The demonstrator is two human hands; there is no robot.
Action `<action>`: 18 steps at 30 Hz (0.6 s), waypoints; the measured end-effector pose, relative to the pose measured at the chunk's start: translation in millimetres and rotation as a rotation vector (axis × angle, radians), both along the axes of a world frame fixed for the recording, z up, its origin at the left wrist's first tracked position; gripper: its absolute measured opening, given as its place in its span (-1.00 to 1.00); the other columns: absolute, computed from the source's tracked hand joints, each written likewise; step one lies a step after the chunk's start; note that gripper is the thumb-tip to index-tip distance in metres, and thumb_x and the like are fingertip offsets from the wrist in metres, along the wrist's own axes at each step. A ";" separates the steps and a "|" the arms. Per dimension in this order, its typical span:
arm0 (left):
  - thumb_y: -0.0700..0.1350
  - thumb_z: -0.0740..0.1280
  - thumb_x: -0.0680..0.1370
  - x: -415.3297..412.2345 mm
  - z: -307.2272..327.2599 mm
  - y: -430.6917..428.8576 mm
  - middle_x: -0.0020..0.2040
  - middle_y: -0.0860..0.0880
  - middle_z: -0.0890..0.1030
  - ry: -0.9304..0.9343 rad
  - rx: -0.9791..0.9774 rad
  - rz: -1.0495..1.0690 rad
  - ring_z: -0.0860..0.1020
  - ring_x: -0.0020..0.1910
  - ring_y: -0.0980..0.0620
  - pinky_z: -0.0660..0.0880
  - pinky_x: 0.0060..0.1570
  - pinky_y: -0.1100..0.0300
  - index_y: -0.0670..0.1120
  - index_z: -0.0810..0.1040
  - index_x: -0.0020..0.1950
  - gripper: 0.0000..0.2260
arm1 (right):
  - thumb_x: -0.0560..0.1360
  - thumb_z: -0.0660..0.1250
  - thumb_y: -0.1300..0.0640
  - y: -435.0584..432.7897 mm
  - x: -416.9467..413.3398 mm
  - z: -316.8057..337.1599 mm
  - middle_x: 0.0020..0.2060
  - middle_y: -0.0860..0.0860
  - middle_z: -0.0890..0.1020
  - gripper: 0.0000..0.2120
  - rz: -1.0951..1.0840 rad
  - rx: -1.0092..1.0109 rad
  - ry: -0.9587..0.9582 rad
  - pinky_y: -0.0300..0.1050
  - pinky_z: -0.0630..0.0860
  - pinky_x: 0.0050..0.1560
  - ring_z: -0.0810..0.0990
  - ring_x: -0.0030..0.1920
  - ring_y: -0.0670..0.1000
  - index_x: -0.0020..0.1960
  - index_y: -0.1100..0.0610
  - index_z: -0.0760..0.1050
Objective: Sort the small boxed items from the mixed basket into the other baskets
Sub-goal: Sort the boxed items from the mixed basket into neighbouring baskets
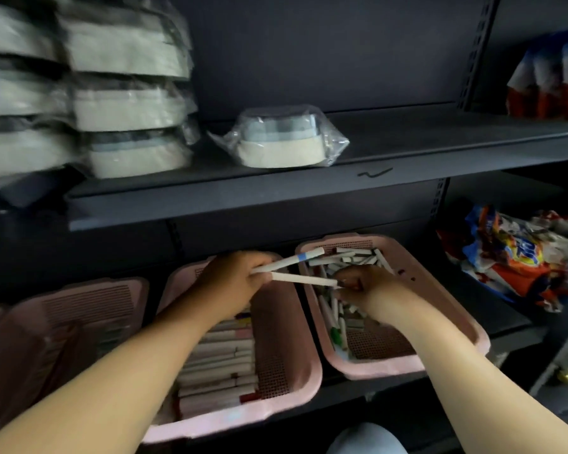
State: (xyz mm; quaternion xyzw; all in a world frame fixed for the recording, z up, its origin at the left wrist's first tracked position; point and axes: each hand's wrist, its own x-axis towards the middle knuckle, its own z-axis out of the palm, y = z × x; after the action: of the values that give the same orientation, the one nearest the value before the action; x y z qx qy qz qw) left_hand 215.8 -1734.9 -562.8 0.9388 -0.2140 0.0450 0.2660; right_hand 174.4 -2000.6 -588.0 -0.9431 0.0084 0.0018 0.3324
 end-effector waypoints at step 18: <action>0.04 0.32 0.68 -41.7 -24.4 190.9 0.05 0.14 0.66 0.021 0.095 0.180 0.61 0.05 0.11 0.54 0.03 0.12 0.18 0.66 0.23 -0.82 | 0.57 0.36 -0.10 161.2 45.5 -8.8 -0.26 -0.15 0.61 -0.89 0.180 -0.194 -0.152 -0.21 0.45 -0.15 0.56 -0.20 -0.12 -0.12 -0.13 0.52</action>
State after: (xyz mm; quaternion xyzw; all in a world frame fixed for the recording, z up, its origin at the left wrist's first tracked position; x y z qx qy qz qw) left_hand 174.1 -1544.0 -587.1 0.9662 -0.1279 0.0485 0.2185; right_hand 219.9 -1839.5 -596.7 -0.9652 -0.1013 -0.0407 0.2378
